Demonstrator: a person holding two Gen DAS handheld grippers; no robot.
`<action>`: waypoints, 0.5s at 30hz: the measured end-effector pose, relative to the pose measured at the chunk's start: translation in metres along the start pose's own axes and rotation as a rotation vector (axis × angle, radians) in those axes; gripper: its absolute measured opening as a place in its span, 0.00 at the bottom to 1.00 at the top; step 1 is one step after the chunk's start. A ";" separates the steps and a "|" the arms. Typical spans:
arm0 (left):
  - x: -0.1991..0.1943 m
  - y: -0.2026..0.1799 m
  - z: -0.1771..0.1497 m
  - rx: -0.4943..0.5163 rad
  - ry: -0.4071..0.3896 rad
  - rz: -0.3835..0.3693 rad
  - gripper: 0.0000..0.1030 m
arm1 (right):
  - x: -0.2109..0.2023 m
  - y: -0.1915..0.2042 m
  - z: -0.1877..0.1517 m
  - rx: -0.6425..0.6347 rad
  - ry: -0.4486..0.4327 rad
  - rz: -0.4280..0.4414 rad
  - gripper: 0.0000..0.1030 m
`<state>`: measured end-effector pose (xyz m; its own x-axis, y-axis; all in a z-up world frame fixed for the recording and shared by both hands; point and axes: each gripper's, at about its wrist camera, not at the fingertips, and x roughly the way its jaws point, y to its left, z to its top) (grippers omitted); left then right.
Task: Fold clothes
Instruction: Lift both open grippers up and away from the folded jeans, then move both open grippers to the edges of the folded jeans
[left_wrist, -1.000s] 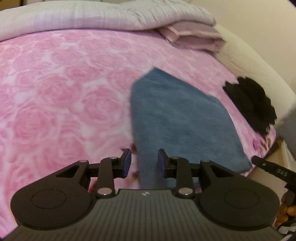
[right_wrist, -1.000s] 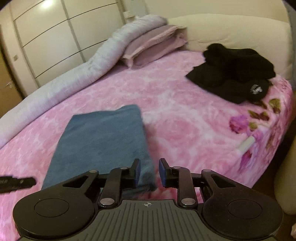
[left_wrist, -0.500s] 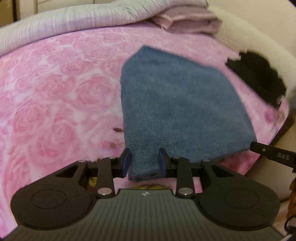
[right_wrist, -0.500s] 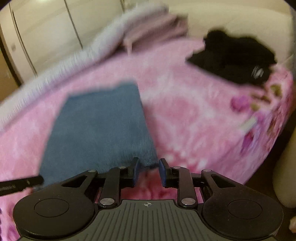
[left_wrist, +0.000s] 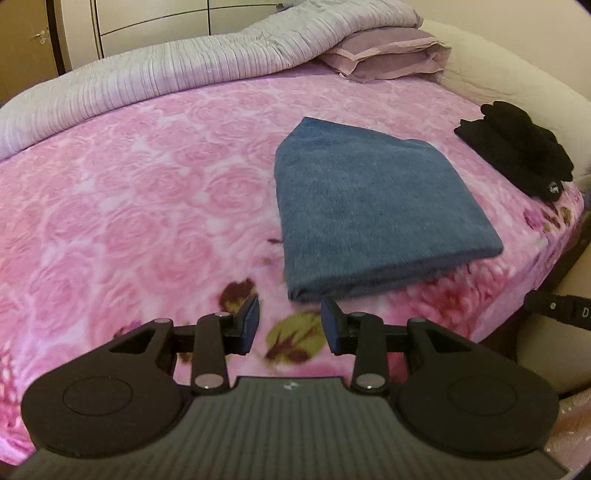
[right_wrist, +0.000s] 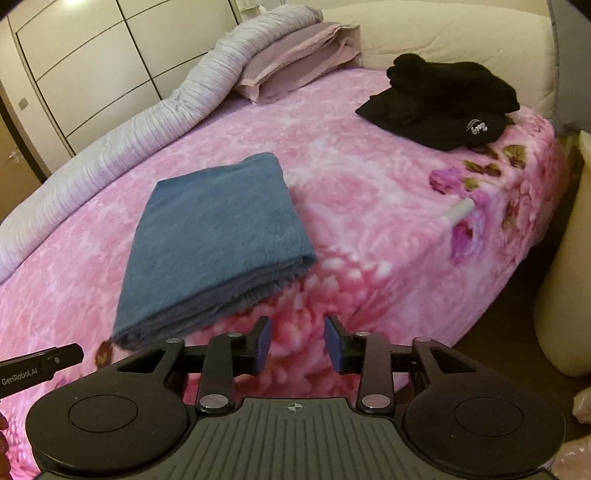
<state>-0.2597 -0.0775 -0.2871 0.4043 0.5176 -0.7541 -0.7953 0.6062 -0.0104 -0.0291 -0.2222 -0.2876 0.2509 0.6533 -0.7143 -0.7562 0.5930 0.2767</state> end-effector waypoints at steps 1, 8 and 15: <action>-0.007 0.000 -0.004 0.002 -0.003 -0.001 0.32 | -0.007 0.003 -0.004 -0.007 -0.007 0.001 0.40; -0.042 0.002 -0.024 0.019 -0.035 -0.007 0.32 | -0.036 0.023 -0.021 -0.043 -0.034 0.019 0.50; -0.062 0.007 -0.031 0.013 -0.071 -0.018 0.34 | -0.049 0.029 -0.031 -0.047 -0.038 0.020 0.52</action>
<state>-0.3044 -0.1242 -0.2609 0.4493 0.5478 -0.7057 -0.7820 0.6231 -0.0143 -0.0822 -0.2512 -0.2648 0.2580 0.6828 -0.6836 -0.7886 0.5575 0.2593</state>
